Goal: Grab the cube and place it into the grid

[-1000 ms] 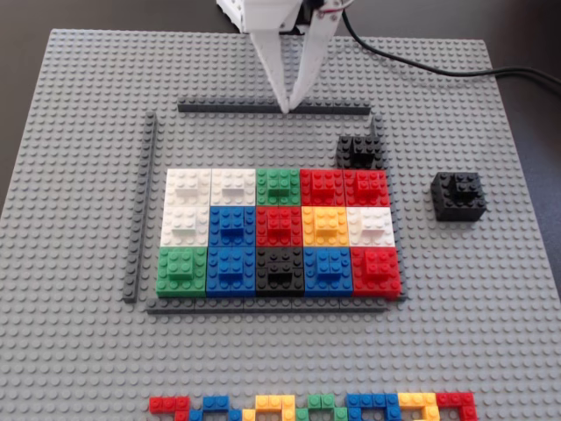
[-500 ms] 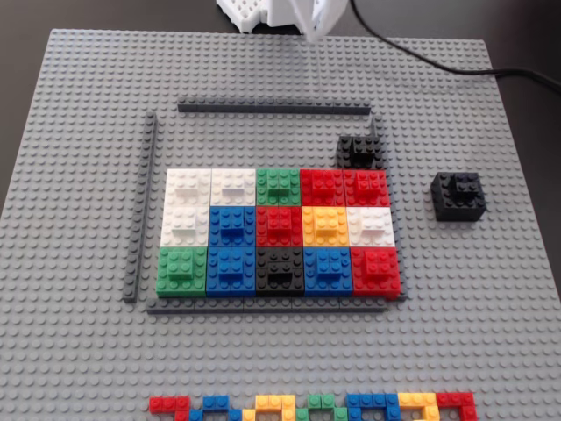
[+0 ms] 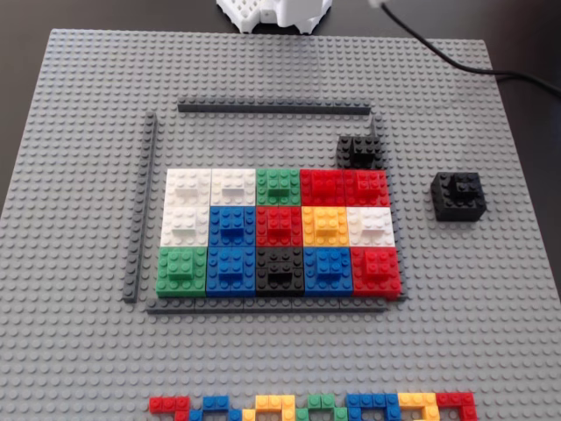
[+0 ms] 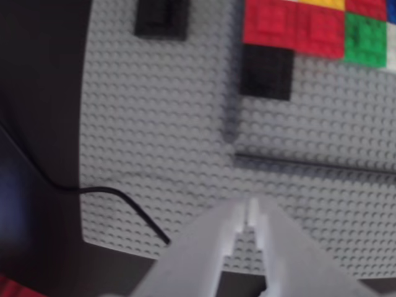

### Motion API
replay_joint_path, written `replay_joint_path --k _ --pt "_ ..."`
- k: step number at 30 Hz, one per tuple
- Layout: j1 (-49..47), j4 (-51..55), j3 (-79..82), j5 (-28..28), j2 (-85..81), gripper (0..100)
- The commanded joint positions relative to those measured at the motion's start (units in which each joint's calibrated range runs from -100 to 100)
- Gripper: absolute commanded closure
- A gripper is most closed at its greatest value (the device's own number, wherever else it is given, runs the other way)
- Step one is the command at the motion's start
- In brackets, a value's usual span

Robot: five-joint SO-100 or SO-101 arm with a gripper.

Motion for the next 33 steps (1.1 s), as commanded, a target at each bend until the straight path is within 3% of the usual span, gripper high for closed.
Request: replay_joint_path --k 1,24,26,31,33 --pt "-1.86 0.51 -14.68 -0.59 9.17 100" --pt "-4.66 3.35 -58.90 -3.96 58.87 98" --pt "-4.44 3.44 -60.08 -4.30 60.93 95" --pt "-4.00 3.30 -60.08 -4.69 64.12 71" --pt "-3.63 2.96 -59.62 -4.88 65.15 69"
